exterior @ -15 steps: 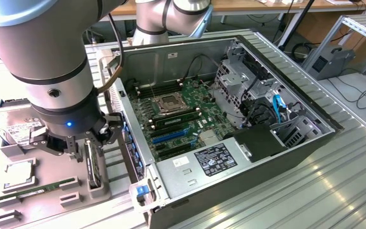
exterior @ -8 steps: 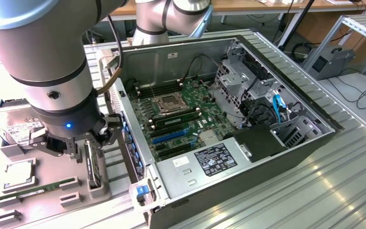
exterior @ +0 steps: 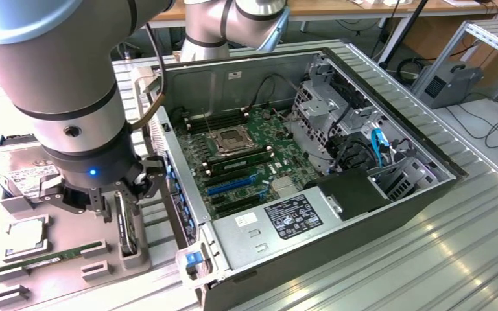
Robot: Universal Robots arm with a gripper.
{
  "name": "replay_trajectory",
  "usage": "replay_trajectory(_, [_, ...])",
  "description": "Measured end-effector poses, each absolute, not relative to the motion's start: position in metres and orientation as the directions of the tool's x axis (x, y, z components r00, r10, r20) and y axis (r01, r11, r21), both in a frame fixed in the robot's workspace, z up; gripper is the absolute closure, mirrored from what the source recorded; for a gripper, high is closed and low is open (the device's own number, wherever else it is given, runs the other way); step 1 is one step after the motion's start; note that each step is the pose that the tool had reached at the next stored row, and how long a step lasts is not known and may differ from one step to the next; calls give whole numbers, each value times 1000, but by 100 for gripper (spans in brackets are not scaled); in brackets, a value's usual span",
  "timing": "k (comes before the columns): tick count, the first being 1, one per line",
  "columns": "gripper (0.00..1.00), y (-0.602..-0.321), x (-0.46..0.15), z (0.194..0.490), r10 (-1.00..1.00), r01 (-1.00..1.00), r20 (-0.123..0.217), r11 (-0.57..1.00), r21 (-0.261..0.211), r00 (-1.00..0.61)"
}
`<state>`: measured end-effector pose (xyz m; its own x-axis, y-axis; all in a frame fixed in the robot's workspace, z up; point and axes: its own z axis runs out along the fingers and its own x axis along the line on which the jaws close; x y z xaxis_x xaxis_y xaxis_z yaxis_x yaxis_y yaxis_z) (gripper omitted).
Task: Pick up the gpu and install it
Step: 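Pick up the gpu and move the gpu toward the slot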
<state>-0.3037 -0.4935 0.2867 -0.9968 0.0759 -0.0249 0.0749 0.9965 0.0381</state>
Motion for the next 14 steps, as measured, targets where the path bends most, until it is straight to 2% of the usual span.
replay_trajectory(14, [58,-492,-305,283,76,75,-25,996,37,-997])
